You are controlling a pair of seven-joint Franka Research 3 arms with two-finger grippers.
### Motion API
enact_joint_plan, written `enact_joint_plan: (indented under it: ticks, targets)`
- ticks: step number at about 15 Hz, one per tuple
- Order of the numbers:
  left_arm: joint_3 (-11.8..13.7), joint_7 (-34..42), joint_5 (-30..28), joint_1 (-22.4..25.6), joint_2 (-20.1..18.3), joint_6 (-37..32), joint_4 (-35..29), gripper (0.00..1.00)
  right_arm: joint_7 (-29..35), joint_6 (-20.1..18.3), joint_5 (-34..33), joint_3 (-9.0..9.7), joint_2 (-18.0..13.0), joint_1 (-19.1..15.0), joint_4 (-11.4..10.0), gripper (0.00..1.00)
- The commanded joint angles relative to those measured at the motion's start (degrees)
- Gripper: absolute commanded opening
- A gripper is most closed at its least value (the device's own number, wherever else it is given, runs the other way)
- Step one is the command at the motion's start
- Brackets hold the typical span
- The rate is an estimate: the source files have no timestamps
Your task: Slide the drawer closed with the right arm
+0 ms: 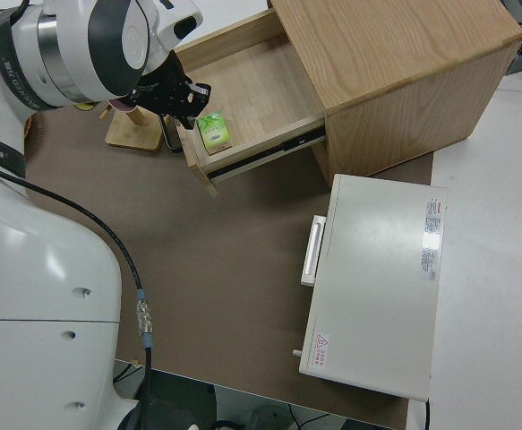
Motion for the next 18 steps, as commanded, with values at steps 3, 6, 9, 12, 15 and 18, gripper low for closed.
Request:
enact_joint_plan:
  ticks: [3, 6, 9, 12, 15, 18]
  targets:
    - [-0.37, 0.55, 0.98, 0.22, 0.65, -1.13, 1.40, 0.99, 3.38, -0.22, 1.58, 2.44, -3.22, 0.25, -0.40, 0.000]
    - [-0.37, 0.55, 0.98, 0.22, 0.65, -1.13, 1.49, 0.99, 10.23, -0.30, 1.57, 6.13, -3.75, 0.25, -0.40, 0.000]
    - [-0.37, 0.55, 0.98, 0.22, 0.65, -1.13, 1.49, 0.99, 17.52, -0.13, 1.05, 9.30, -3.75, 1.47, -0.40, 0.000]
    - [-0.37, 0.55, 0.98, 0.22, 0.65, -1.13, 1.49, 0.99, 26.05, 0.66, 0.78, 9.22, -3.49, 6.12, -0.66, 0.000]
    - [-0.37, 0.55, 0.98, 0.22, 0.65, -1.13, 1.49, 0.99, 33.16, 2.76, -2.81, 9.04, -2.09, 10.95, -1.10, 0.000]
    - [-0.37, 0.55, 0.98, 0.22, 0.65, -1.13, 1.49, 0.99, 42.92, 2.86, -3.17, 9.04, 0.55, 13.16, -1.28, 0.000]
